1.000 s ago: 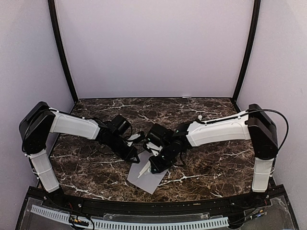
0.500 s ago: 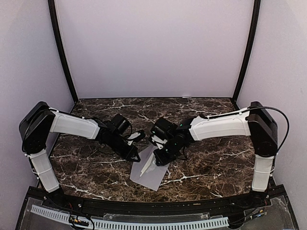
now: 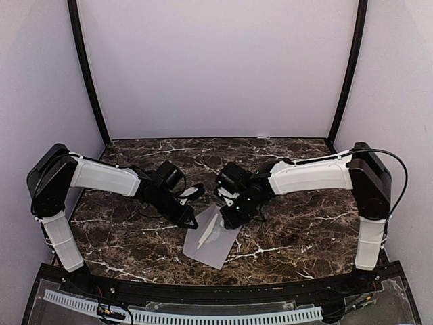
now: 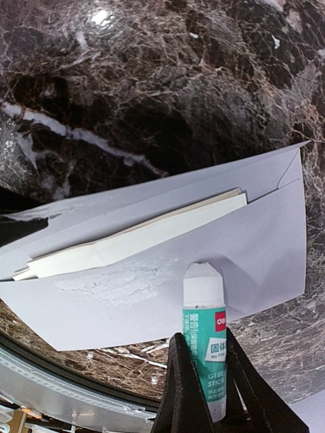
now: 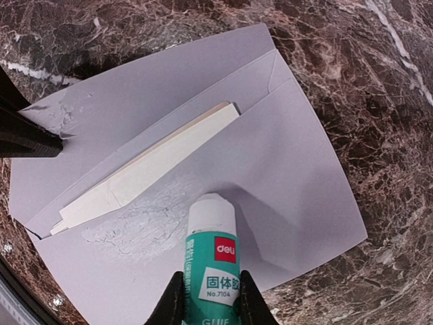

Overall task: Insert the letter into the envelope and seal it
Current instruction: Paint the envelope at the center of the board.

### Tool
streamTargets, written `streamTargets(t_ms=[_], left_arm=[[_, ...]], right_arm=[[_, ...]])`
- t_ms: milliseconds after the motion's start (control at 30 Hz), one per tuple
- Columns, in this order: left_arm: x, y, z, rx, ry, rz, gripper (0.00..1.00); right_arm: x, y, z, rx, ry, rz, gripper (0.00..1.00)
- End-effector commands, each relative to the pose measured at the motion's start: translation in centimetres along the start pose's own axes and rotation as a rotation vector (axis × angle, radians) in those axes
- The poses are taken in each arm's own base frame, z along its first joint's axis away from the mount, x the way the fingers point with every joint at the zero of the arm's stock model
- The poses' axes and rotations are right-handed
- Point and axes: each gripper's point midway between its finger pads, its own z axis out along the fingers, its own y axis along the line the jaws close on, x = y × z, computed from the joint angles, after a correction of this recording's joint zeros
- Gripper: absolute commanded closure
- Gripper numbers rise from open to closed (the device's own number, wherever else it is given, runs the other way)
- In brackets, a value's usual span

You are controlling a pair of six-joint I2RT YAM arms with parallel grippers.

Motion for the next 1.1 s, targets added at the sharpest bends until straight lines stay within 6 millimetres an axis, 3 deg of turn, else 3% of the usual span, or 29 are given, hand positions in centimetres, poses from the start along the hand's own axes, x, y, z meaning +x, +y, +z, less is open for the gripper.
streamTargets(t_ms=[0,900,1067], left_arm=[[0.1,-0.6,-1.0,0.015,0.0,0.01,1.0],[0.0,-0.5,-1.1,0.007,-0.003,0.007,1.0],[0.0,-0.6,-1.1,0.013,-0.003,0.009,1.0]], right_arm=[[0.6,-0.5,0.7,0.006,0.046,-0.011,0.99],[4.0,7.5,1.0,-0.165,0.117,-0.144,0.99],[4.0,8.1,0.9,-0.171,0.109,-0.141,0.99]])
